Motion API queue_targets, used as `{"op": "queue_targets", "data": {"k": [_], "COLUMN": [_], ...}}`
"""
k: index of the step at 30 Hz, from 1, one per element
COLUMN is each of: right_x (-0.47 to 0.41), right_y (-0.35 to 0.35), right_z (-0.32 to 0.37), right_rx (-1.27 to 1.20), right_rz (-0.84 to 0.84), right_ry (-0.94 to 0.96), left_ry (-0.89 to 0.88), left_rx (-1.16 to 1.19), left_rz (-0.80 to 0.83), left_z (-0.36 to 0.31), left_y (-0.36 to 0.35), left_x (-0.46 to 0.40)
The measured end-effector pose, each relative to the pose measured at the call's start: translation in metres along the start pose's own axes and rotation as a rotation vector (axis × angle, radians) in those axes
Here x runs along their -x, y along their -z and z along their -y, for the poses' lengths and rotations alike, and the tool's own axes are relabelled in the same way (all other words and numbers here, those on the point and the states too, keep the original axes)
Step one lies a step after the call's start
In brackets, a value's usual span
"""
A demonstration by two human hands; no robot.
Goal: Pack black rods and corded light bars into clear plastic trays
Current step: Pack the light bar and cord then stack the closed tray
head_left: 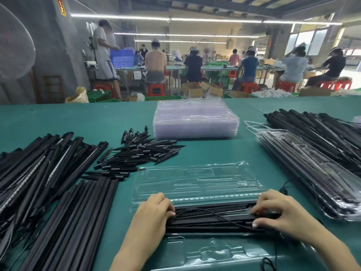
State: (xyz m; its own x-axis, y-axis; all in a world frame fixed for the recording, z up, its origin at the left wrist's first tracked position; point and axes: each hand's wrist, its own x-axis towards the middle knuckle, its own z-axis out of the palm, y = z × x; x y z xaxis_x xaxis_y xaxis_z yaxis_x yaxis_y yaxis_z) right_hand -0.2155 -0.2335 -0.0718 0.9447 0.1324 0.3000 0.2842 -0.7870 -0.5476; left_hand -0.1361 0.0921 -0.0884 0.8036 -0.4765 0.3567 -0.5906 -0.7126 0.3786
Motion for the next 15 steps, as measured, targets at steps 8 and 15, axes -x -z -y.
{"op": "queue_targets", "data": {"k": [8, 15], "right_x": [0.004, 0.0], "right_y": [0.0, -0.012], "right_z": [0.006, 0.016], "right_rx": [-0.021, 0.012], "right_rz": [0.063, 0.073], "right_ry": [0.037, 0.179], "left_ry": [-0.035, 0.07], "left_rx": [-0.006, 0.019], "left_rz": [0.037, 0.124], "left_z": [0.002, 0.02], "left_y": [0.0, 0.028], "left_x": [0.004, 0.012]}}
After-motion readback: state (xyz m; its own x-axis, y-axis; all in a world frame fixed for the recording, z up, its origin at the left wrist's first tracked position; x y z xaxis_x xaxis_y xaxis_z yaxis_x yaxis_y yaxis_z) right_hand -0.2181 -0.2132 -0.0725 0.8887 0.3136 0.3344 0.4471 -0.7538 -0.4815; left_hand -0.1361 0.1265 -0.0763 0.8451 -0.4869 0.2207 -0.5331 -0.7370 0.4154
